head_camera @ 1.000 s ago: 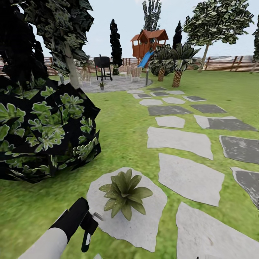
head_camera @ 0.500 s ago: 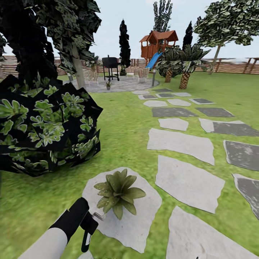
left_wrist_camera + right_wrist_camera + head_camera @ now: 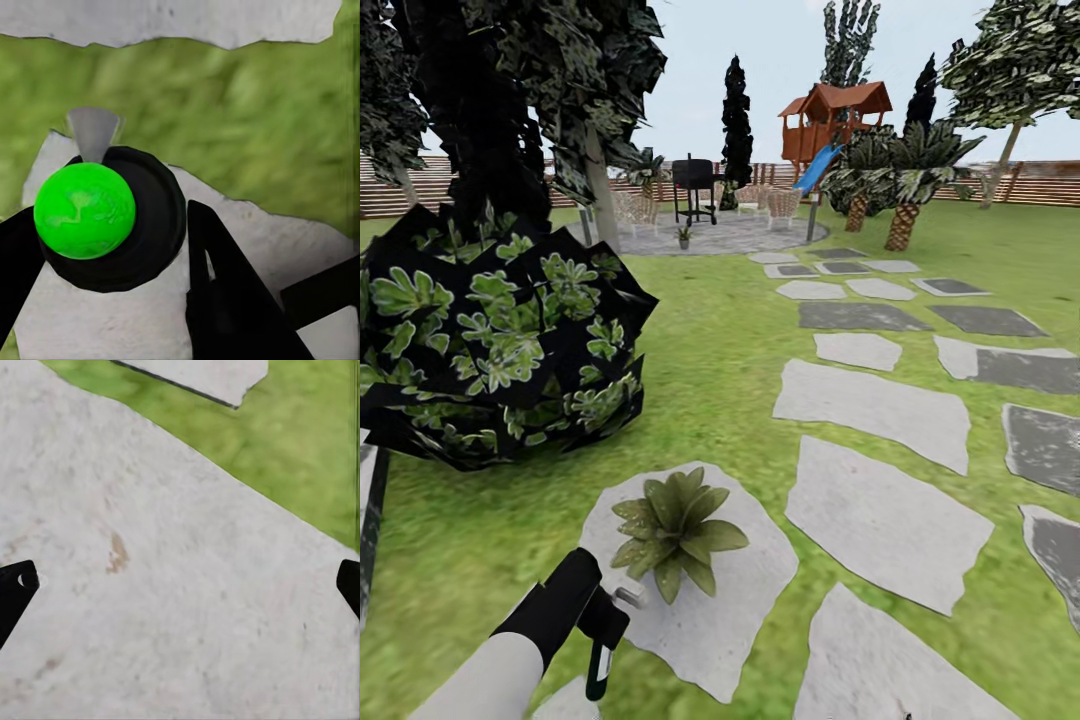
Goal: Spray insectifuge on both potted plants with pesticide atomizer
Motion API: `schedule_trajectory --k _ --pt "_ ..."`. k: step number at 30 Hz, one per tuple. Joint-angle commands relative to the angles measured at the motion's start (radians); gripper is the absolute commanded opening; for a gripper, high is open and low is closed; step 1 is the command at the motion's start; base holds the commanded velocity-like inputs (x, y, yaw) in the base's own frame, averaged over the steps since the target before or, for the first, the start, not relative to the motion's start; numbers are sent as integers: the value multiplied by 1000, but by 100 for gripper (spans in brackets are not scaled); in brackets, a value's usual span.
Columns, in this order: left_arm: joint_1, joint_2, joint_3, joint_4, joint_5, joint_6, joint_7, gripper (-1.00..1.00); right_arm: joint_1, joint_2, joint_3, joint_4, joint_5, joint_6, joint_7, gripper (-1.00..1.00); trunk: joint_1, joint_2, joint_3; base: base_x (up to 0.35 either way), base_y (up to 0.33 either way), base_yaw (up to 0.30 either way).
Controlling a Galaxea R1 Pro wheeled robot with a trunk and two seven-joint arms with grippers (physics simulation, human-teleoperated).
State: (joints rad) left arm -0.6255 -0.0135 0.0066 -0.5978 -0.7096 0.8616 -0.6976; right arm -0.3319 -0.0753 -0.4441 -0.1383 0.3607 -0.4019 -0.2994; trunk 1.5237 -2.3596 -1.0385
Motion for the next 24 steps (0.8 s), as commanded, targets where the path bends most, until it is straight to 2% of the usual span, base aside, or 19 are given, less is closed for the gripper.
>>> schedule_trajectory --k 1,9,15,18,24 --pt "0 1 7 -2 -10 4 -10 -100 -1 0 -7 2 10 -3 -3 100 0 0 -1 -122 -308 22" --pt "0 1 12 -1 -12 3 9 -100 -1 0 -7 2 10 -3 -3 100 0 0 -1 -113 -308 219" --pt "0 0 14 1 -10 6 70 -100 -1 0 -7 2 10 -3 -3 100 0 0 -1 179 -239 276" --pt "0 0 15 1 -10 6 73 -100 -1 0 -7 2 10 -3 -3 100 0 0 -1 242 -122 277" --pt "0 2 11 1 -11 8 92 -100 -1 0 -7 2 10 -3 -3 100 0 0 -1 32 -13 277"
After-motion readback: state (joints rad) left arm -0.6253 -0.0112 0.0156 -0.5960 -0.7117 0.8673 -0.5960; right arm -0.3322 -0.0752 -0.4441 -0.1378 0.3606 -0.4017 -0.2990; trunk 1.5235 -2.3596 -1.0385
